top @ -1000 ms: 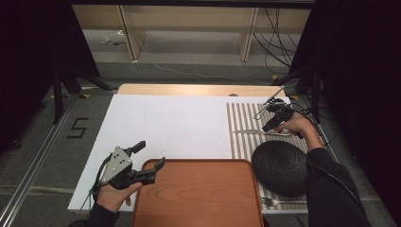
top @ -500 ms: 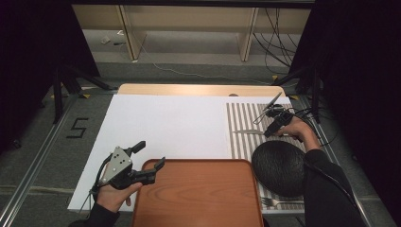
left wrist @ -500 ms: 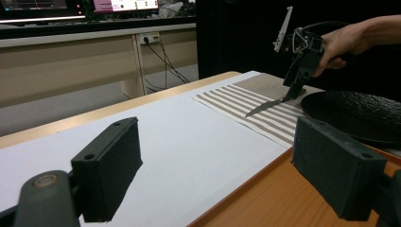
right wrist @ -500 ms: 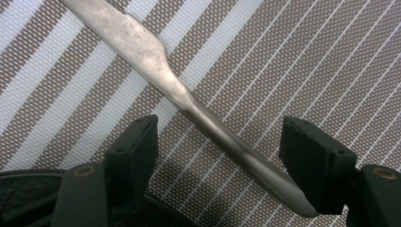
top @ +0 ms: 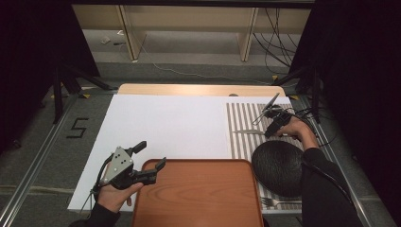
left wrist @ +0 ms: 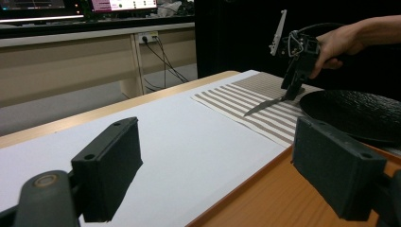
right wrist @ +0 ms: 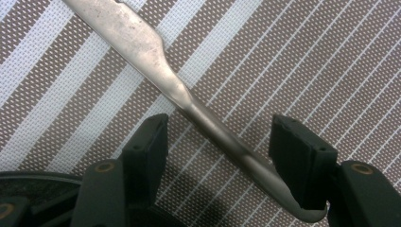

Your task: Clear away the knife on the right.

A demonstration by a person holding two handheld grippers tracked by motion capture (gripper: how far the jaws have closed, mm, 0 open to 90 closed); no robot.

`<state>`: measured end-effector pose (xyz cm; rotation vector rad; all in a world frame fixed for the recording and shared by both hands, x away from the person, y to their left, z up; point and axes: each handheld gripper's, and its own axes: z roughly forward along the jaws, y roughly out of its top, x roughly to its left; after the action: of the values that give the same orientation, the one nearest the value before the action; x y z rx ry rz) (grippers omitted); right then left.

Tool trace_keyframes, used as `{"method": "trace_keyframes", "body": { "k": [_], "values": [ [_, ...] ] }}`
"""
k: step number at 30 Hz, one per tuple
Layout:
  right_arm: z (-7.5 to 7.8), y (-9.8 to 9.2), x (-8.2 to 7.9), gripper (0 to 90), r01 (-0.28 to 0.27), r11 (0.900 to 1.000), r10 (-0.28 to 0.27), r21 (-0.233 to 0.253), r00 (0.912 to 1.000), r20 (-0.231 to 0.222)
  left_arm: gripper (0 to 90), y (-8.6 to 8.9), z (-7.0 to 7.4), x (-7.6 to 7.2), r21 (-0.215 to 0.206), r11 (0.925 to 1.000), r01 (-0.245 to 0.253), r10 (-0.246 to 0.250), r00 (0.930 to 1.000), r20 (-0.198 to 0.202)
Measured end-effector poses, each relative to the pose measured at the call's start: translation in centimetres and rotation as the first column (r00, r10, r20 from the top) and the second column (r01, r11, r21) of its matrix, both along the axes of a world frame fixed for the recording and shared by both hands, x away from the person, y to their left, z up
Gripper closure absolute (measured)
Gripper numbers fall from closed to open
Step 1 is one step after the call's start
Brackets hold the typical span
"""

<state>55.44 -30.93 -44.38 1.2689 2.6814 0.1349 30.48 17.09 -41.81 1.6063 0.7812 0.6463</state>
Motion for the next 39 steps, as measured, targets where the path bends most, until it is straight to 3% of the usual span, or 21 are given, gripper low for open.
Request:
{"method": "trace_keyframes", "body": {
  "k": [5,8,12,21,30,39],
  "values": [
    [-0.15,0.43,0.13,41.4,-0.004,1.000,0.004,-0.011,1.0000,-0.005,16.0,0.04,-0.01,0.06,-0.001,1.0000,-0.002,0.002,1.0000,-0.001],
    [-0.47,0.60,0.16,43.3,-0.002,0.999,0.002,-0.041,1.0000,-0.007,16.0,0.07,-0.01,0.03,-0.001,1.0000,-0.005,0.005,1.0000,-0.001],
    [-0.48,0.51,0.13,47.4,0.001,0.999,-0.002,-0.034,0.9999,-0.016,16.1,0.07,-0.04,0.04,-0.001,1.0000,-0.004,0.004,1.0000,-0.002],
    [-0.48,0.83,0.18,52.9,-0.040,0.998,0.038,-0.054,0.9989,-0.026,16.1,0.09,-0.06,0.08,-0.004,0.9999,-0.009,0.009,0.9999,-0.006],
    [-0.46,0.69,0.07,66.3,-0.031,1.000,0.030,-0.004,0.9981,-0.053,16.2,0.11,-0.07,0.03,-0.002,0.9999,-0.011,0.011,0.9999,-0.008],
    [-0.46,0.86,-0.21,75.7,-0.060,0.998,0.060,0.003,0.9968,-0.053,16.5,0.17,0.01,0.00,0.001,0.9999,-0.015,0.015,0.9999,-0.004]
  ]
}}
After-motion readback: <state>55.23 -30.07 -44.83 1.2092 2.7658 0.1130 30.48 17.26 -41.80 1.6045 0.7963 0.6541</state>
